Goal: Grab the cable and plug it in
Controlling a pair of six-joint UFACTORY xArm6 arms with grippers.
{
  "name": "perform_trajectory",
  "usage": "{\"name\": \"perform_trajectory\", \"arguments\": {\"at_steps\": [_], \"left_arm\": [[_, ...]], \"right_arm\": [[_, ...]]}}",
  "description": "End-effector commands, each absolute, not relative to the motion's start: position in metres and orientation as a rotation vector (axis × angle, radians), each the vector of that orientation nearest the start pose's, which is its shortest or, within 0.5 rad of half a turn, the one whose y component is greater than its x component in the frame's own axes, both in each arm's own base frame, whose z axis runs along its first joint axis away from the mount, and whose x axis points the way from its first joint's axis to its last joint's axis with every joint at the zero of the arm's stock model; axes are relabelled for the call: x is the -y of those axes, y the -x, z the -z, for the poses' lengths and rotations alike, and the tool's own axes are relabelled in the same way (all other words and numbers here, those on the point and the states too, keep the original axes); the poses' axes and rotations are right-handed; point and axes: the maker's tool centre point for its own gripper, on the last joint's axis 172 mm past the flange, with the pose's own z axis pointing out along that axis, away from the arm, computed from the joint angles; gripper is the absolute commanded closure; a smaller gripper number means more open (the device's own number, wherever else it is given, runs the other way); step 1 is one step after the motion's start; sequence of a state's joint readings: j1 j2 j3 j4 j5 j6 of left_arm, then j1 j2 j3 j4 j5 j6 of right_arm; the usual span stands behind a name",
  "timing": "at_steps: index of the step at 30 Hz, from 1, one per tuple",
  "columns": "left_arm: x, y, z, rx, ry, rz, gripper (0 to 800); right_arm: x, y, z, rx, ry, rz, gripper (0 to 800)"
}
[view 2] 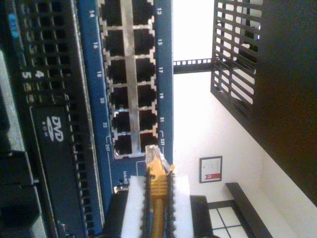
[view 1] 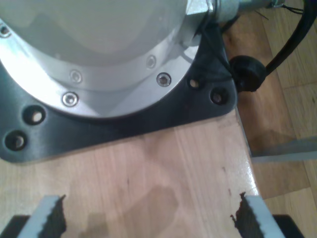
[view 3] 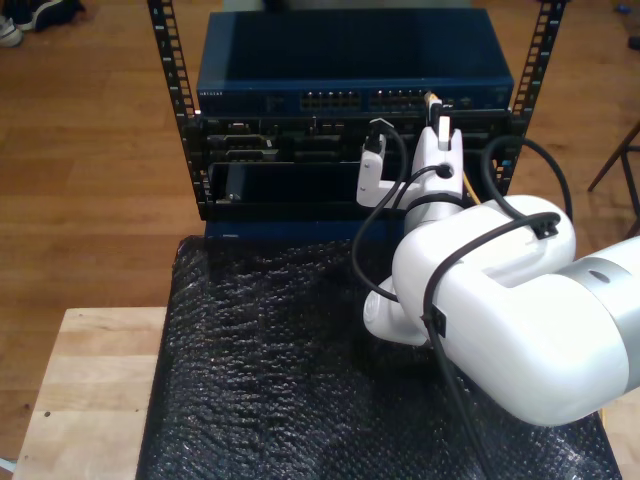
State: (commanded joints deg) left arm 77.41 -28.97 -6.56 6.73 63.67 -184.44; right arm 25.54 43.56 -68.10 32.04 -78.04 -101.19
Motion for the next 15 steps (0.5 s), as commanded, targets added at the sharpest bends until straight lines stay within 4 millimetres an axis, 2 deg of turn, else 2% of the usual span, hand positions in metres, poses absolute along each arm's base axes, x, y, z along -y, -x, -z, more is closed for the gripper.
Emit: {"name": "perform_trajectory", "arguments": {"at_steps": [15], "left_arm": [[-0.1158,-0.001,-0.0362,-2.783,2.228,0.397,0]], "right_arm": [[-0.1504,-0.6557,-0.2718,-1.009,-1.157,-1.22,800]]}}
